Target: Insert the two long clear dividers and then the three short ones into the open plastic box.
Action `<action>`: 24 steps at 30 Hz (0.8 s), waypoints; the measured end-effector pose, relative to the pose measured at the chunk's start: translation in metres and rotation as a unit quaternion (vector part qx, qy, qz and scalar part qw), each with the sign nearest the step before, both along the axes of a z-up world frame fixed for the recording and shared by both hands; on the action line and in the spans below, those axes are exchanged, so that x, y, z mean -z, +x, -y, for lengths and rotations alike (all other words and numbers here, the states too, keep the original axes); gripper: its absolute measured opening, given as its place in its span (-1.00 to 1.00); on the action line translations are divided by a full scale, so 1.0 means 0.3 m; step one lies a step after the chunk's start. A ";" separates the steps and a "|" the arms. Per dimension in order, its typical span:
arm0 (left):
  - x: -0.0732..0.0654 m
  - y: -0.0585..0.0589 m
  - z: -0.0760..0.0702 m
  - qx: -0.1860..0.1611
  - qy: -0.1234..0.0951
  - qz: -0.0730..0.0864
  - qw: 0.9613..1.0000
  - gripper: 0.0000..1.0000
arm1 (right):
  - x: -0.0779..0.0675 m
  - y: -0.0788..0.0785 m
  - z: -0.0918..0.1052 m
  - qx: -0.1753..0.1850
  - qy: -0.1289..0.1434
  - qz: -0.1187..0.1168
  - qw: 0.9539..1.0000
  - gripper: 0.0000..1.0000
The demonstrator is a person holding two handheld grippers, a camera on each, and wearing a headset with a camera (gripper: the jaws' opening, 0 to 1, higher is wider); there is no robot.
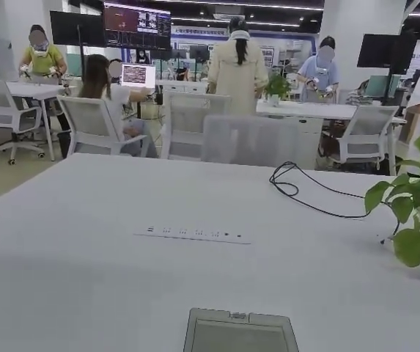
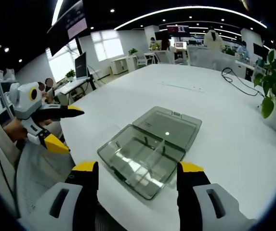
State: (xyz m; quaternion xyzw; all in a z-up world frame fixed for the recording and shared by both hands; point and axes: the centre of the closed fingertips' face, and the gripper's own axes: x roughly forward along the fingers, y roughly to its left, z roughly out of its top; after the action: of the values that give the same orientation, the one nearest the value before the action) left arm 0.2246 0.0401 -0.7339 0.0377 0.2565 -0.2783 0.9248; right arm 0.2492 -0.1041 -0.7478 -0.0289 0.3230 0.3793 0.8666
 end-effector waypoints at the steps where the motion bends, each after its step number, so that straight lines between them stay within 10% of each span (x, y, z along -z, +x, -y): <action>1: 0.006 -0.001 -0.006 0.000 0.006 -0.007 1.000 0.64 | -0.004 0.000 0.000 0.000 0.003 0.002 1.000 0.35; 24: 0.157 0.065 -0.137 -0.050 0.081 -0.121 0.988 0.18 | -0.010 -0.016 -0.003 -0.027 -0.003 0.035 0.999 0.48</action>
State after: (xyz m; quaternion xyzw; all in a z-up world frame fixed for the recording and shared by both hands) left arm 0.2441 0.0811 -0.7811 0.0660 0.3896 -0.2120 0.8938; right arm 0.2443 -0.1032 -0.7448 -0.0530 0.2929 0.4004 0.8666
